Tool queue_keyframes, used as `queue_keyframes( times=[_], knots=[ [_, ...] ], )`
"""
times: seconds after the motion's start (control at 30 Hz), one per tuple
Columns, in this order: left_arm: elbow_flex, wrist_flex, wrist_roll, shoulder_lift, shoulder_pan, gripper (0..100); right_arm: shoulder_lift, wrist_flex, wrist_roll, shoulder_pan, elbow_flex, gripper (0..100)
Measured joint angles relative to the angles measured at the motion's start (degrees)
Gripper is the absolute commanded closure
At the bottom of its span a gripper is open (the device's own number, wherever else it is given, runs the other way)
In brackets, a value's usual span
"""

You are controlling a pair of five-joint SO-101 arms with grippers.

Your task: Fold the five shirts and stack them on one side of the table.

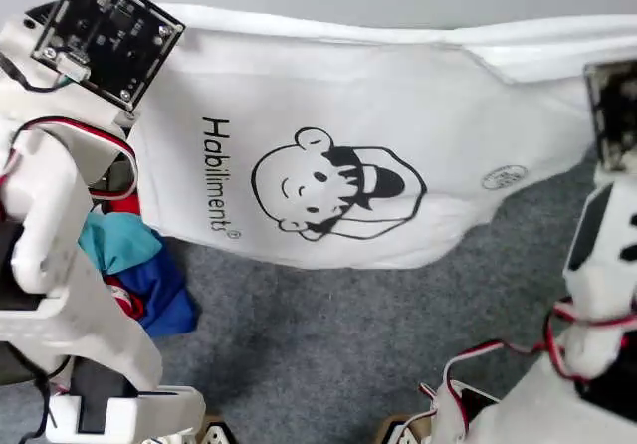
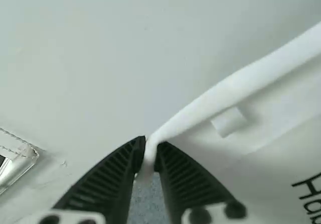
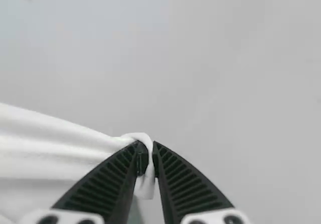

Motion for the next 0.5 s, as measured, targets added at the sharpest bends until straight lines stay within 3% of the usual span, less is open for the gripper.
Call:
queue_keyframes(
  times=[0.3,0.5],
  knots=[
    [1.0,0.0,-0.4,-7.5,2.1,99,-6.5,-3.0,1.1,7.7,0.0,98.8],
    [13.6,0.0,-0.4,-20.7,5.9,99,-11.4,-3.3,1.1,13.3,0.0,98.8]
  ],
)
